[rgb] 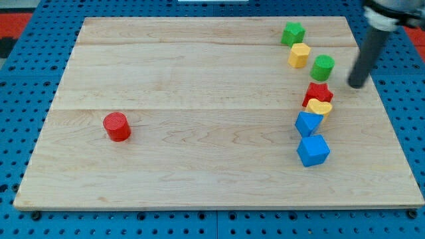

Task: Place the green circle in between the red star and yellow hexagon vertically

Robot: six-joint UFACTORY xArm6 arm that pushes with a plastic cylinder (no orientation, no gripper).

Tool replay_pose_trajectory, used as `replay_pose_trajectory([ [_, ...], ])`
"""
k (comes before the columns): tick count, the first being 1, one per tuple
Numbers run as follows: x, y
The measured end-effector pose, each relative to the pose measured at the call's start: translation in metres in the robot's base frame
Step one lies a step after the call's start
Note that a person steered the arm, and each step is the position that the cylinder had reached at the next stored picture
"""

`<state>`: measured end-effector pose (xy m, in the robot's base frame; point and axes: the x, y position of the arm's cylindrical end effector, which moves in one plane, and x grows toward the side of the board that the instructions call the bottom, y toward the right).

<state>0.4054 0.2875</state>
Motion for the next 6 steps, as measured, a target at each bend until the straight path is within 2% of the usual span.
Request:
replay_pose_trajectory([
  [1, -0.017, 0.006],
  [2, -0.081, -0.02],
  [3, -0.078, -0.072],
  [4, -0.06, -0.101],
  [5, -0.042, -0.033],
  [6, 0.029, -0.031],
])
